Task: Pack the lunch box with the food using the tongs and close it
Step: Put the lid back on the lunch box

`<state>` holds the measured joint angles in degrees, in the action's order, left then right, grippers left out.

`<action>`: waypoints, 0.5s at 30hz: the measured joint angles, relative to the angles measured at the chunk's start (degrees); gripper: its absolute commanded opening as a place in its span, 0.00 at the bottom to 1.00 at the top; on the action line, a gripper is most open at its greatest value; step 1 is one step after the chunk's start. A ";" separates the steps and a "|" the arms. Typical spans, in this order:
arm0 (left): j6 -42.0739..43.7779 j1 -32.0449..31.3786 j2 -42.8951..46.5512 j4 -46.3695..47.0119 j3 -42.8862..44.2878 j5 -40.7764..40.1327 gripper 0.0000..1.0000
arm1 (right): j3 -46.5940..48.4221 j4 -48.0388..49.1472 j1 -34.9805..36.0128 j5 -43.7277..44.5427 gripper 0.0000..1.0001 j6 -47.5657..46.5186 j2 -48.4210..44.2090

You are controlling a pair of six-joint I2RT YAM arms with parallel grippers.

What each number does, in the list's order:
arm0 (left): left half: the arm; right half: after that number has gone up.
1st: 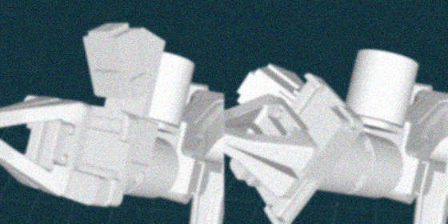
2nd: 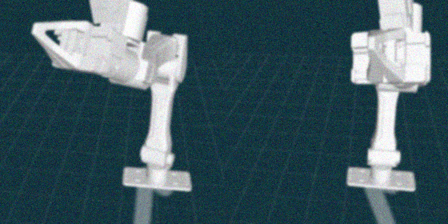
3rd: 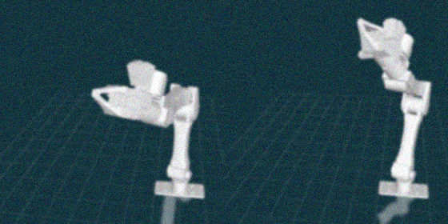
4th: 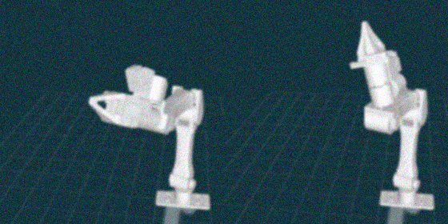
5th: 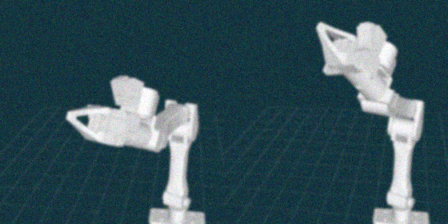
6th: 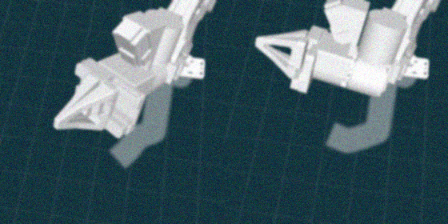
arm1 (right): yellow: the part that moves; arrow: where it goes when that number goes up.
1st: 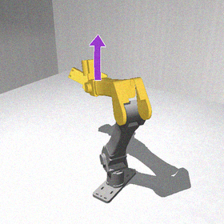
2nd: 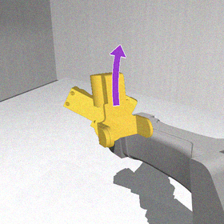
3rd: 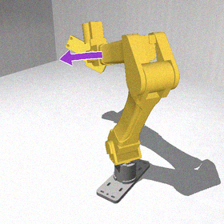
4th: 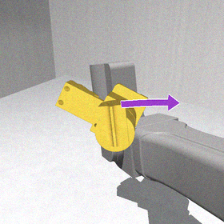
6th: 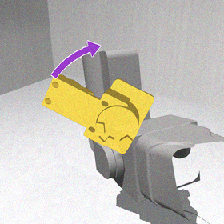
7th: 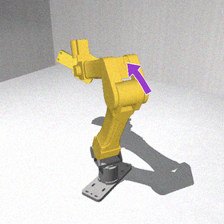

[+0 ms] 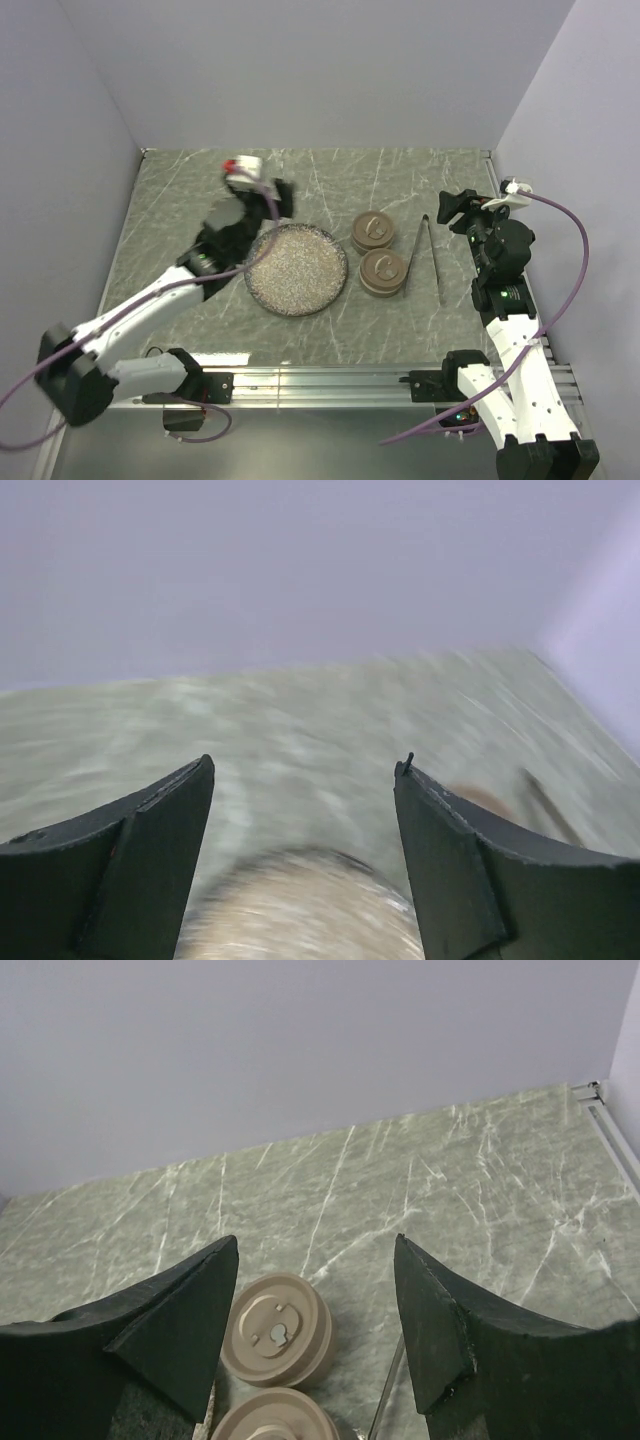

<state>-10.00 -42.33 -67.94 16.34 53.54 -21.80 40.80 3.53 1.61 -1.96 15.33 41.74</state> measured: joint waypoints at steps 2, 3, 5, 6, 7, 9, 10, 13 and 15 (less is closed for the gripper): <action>-0.33 6.29 6.10 0.85 -3.61 -3.15 0.82 | 0.00 -0.17 0.00 0.31 0.71 -0.02 0.00; -0.44 9.25 8.55 1.09 -4.81 -4.81 0.83 | 0.00 -0.22 0.00 0.50 0.71 -0.02 0.00; -0.76 13.84 12.74 1.14 -7.06 -7.89 0.86 | -0.02 -0.24 0.00 0.76 0.71 -0.07 0.00; -0.85 15.45 14.25 1.11 -7.80 -9.14 0.87 | -0.02 -0.24 0.00 0.90 0.71 -0.11 0.00; -1.18 17.11 15.76 0.98 -8.59 -10.14 0.87 | -0.02 -0.26 0.00 0.94 0.71 -0.20 0.00; -1.66 19.50 17.35 0.44 -9.49 -11.39 0.88 | -0.02 -0.28 0.00 1.01 0.71 -0.22 0.00; -1.81 20.46 17.66 -0.02 -9.62 -11.67 0.90 | -0.02 -0.28 0.00 1.07 0.71 -0.24 0.00; -2.38 21.64 17.44 -1.49 -9.64 -12.59 0.91 | -0.02 -0.33 0.00 1.09 0.71 -0.24 0.00; -2.93 21.62 16.85 -2.40 -9.62 -12.85 0.91 | -0.02 -0.37 0.00 1.09 0.71 -0.24 0.00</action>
<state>-12.93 -20.71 -51.09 13.93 43.92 -34.65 40.77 3.16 1.61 -0.86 15.09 41.74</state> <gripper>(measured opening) 0.910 0.709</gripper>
